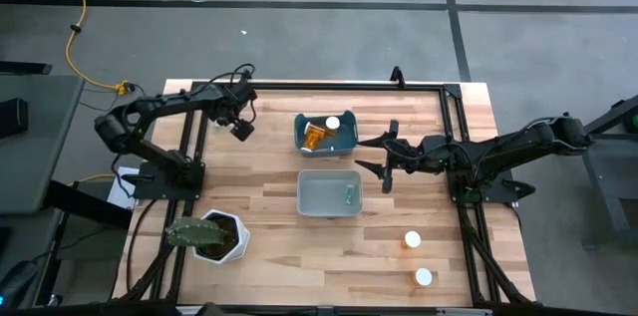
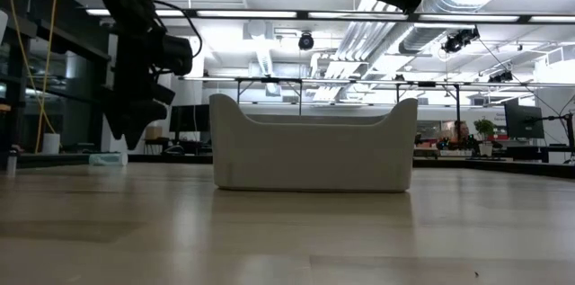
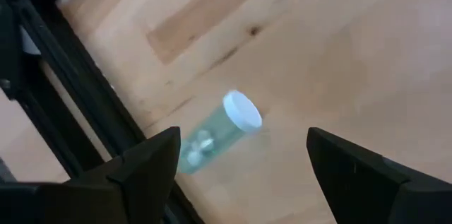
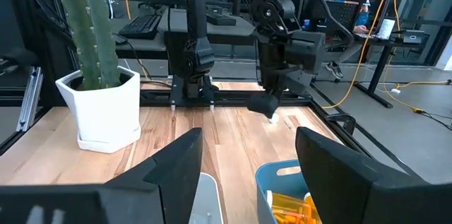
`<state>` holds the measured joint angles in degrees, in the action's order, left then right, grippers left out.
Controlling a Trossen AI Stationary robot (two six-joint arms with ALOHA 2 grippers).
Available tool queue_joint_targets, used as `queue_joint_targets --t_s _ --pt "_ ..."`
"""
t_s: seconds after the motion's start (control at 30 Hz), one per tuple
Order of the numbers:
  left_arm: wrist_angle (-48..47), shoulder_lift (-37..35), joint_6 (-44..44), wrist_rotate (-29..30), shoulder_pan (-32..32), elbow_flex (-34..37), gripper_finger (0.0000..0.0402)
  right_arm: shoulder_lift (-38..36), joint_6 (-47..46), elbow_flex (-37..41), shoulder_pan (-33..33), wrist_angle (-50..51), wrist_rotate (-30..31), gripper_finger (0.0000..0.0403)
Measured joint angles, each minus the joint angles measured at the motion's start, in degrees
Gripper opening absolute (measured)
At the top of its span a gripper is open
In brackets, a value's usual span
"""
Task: Pick and place medicine bottles into bin by pill shape (circle, oval)
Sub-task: Put the green tablet bottle into the gray bin
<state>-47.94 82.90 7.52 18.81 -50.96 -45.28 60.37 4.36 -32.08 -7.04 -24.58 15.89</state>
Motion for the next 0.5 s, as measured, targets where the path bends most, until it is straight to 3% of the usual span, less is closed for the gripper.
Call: queue_joint_targets --t_s 0.5 --pt "0.85 11.21 -2.69 7.73 3.52 -0.70 0.0294 0.01 -0.04 0.00 0.01 0.00 0.01 0.0222"
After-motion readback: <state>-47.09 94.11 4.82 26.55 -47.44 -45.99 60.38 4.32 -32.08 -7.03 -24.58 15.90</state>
